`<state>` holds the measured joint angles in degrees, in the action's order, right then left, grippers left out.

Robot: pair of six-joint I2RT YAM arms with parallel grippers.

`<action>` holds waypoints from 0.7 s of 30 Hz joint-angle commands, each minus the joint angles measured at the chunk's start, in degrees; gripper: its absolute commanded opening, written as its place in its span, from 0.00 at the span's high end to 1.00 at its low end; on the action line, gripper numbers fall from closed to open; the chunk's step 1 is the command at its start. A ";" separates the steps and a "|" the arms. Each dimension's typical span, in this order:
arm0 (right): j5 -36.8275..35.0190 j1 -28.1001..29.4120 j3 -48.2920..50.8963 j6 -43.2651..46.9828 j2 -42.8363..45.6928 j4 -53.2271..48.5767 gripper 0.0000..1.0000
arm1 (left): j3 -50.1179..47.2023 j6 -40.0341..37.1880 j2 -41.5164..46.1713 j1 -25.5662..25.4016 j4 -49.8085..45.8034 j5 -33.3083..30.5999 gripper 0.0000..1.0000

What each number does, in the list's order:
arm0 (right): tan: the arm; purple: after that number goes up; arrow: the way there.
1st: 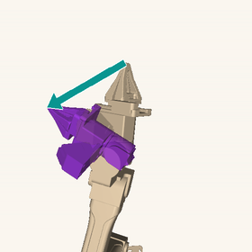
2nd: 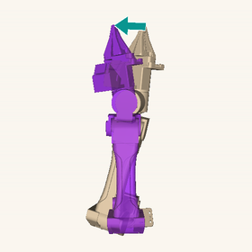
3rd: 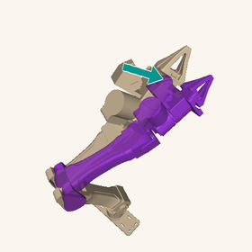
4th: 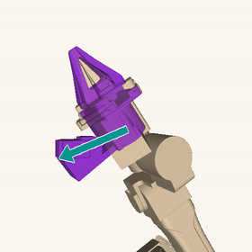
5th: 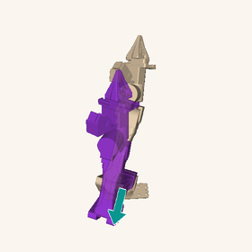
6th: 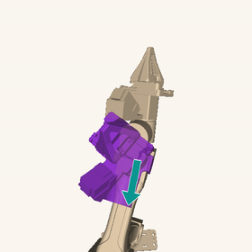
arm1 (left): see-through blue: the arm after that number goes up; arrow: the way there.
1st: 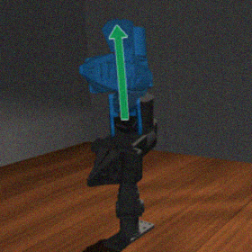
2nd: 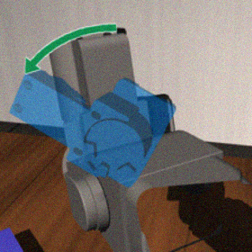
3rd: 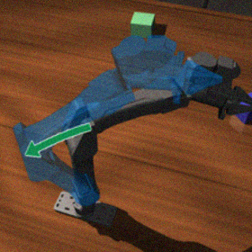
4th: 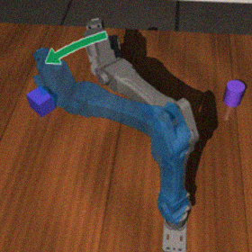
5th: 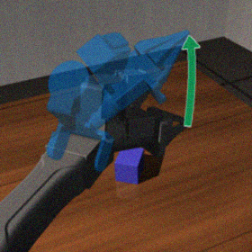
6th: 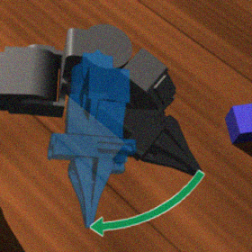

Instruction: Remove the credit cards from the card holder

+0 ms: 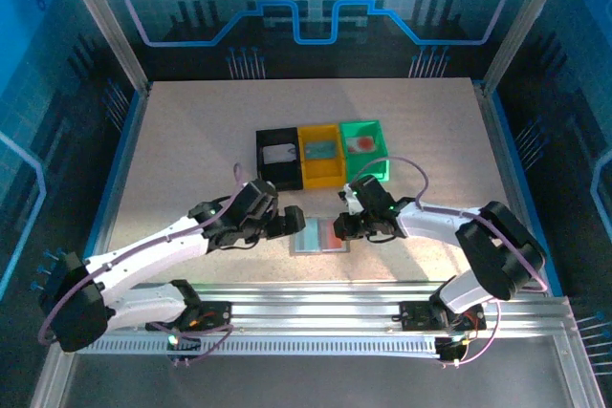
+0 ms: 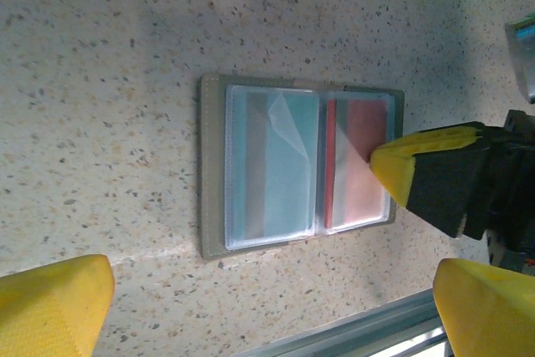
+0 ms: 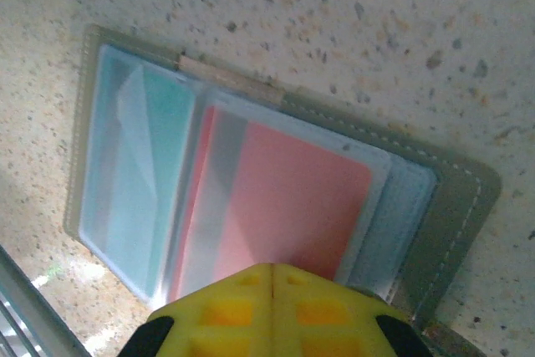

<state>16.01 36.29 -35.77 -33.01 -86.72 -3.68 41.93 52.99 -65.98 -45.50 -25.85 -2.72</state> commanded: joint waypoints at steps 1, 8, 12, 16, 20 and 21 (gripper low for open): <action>0.70 -0.53 1.12 -0.03 0.24 2.11 1.00 | -1.23 3.38 -1.41 -1.72 3.84 -0.87 0.01; -1.58 -0.53 0.49 1.19 -1.03 0.49 1.00 | -0.56 4.82 -6.53 -3.45 7.71 -0.88 0.01; -2.40 -0.56 0.22 1.46 -1.61 0.04 1.00 | -0.36 5.04 -8.56 -3.99 10.18 -0.81 0.01; -3.74 -0.55 0.31 1.68 -1.09 -0.61 1.00 | -0.45 5.60 -11.35 -4.41 12.24 -0.20 0.01; -4.36 -0.58 0.58 1.73 -0.57 -0.67 1.00 | -0.03 6.22 -14.31 -5.42 14.31 0.61 0.01; -4.49 -0.55 0.59 1.70 -0.56 -0.71 1.00 | 0.39 6.18 -15.05 -5.80 14.42 0.64 0.01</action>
<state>15.00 36.32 -35.57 -32.32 -87.02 -2.46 41.17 58.19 -79.44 -50.28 -13.41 -2.68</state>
